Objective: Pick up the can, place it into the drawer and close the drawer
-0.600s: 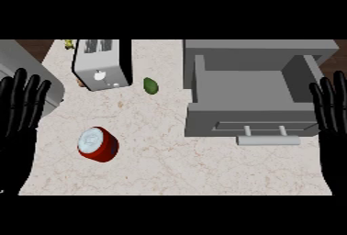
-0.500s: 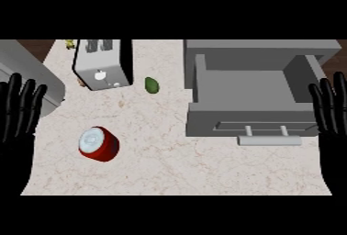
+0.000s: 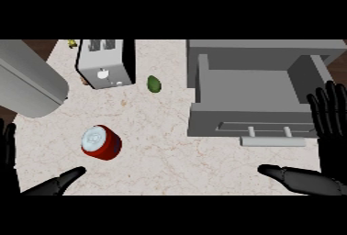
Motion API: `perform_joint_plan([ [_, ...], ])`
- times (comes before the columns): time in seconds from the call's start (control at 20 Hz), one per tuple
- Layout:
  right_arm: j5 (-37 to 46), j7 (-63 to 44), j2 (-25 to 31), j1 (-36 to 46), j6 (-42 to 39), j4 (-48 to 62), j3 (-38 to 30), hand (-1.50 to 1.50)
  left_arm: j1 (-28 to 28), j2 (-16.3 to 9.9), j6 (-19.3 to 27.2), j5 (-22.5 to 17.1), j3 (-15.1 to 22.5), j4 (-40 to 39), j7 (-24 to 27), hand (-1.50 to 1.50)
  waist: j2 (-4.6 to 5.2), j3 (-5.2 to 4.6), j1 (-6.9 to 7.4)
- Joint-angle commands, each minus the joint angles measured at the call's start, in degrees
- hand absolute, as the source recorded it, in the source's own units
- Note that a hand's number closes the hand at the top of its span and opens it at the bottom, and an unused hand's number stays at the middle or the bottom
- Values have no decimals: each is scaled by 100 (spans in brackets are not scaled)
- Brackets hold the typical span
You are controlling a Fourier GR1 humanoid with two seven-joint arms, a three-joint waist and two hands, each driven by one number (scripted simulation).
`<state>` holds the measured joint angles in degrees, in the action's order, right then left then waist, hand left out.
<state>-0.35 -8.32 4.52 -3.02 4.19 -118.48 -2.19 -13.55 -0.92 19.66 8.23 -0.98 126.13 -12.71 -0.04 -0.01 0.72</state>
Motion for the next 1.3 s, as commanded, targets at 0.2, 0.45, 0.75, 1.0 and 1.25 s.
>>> perform_joint_plan([
  [0.2, -378, -508, 238, 6, -195, 72, -426, -150, -336, 90, 967, 1113, 741, 883, -1485, -150, 1, 5, -66],
  [0.45, -60, -93, -29, -347, -157, 20, -241, -150, -61, 92, 1187, 1219, 939, 427, -1330, -150, 1, 1, -75],
  [0.75, -266, 459, -43, -597, -415, 164, -487, -150, 513, 92, 1348, 1138, 813, -353, -1460, -150, 4, 1, -92],
  [1.0, -381, -97, 1, -535, -408, -256, -522, -150, 88, 92, 1920, 973, 1440, -805, -825, -150, -1, 0, -81],
  [1.25, -257, 23, -57, -522, -376, -162, -558, -150, -57, 92, 2400, 826, 1741, -1340, -276, -150, 0, 0, -74],
])
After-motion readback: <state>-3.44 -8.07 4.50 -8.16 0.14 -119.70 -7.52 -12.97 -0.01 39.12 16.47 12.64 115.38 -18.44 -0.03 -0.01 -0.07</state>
